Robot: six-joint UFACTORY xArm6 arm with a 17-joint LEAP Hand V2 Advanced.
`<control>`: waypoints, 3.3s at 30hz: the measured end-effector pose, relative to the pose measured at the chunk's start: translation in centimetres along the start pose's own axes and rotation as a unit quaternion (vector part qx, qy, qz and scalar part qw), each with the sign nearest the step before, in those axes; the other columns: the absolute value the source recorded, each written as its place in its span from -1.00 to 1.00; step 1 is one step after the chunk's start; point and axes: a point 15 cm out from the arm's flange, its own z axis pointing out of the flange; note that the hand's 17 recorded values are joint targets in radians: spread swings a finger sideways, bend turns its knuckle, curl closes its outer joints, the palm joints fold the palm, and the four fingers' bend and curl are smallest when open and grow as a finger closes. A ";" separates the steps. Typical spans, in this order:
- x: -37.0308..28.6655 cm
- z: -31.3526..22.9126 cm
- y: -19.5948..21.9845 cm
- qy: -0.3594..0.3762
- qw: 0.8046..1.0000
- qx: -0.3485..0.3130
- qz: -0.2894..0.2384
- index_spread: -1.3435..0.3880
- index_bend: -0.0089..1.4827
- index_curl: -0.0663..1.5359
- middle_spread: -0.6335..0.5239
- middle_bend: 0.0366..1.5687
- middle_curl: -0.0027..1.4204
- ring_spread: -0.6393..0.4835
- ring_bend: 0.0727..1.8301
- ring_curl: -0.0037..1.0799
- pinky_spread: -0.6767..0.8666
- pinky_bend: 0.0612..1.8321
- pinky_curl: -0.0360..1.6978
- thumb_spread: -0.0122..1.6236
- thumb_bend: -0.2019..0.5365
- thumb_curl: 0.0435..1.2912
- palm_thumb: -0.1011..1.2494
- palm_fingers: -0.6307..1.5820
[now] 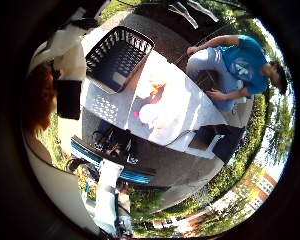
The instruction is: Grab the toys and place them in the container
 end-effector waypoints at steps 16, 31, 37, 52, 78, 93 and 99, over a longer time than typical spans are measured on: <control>1.8 25.3 -11.5 0.031 0.999 -0.002 -0.010 -0.49 -0.52 0.28 -0.03 -0.19 0.01 0.39 0.28 0.13 0.26 0.45 -0.04 0.44 -0.55 -0.06 0.35 -0.54; 3.6 14.1 -5.3 0.075 0.993 -0.071 -0.054 -0.05 -0.82 -0.34 0.27 -0.85 -0.48 0.69 -0.42 -0.44 0.50 0.01 -0.39 0.32 -0.57 -0.19 0.27 -0.57; 9.7 1.2 1.3 0.150 0.986 -0.069 -0.016 0.01 -0.80 -0.45 0.29 -0.86 -0.55 0.68 -0.50 -0.46 0.51 -0.15 -0.49 0.36 -0.55 -0.23 0.19 -0.54; 23.4 7.5 17.4 0.108 0.986 -0.110 0.062 0.12 -0.78 -0.57 0.31 -0.84 -0.61 0.67 -0.59 -0.45 0.49 -0.26 -0.59 0.41 -0.52 -0.29 0.17 -0.46; 31.6 32.3 17.3 0.093 0.976 -0.183 0.066 0.25 -0.84 -0.59 0.05 -0.32 -0.37 0.47 -0.04 -0.15 0.41 -0.28 -0.66 0.37 -0.47 -0.35 0.33 0.33; 32.8 20.4 15.9 0.151 0.977 -0.125 0.084 -0.29 -0.35 -0.59 -0.25 0.41 0.22 0.03 0.41 0.41 0.20 0.56 -0.22 0.32 -0.47 -0.08 0.68 0.50; 26.3 11.4 20.0 0.121 0.968 -0.196 0.104 -0.46 -0.16 -0.51 -0.27 0.50 0.35 -0.04 0.48 0.50 0.13 0.64 -0.13 0.34 -0.49 0.01 0.66 0.41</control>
